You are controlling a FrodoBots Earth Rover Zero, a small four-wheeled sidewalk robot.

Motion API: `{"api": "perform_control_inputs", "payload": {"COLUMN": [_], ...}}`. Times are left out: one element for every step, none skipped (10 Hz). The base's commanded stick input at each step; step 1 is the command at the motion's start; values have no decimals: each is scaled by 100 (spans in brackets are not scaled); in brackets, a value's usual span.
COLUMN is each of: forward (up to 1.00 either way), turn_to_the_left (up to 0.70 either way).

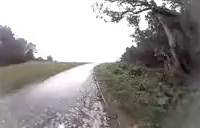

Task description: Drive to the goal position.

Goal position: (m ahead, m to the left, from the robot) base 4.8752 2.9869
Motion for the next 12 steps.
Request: {"api": "perform_control_inputs", "payload": {"forward": [0,0,0,0,0,0,0,11,58,85,85,85], "turn_to_the_left": [0,0,0,0,0,0,22,43,33,27,27,27]}}
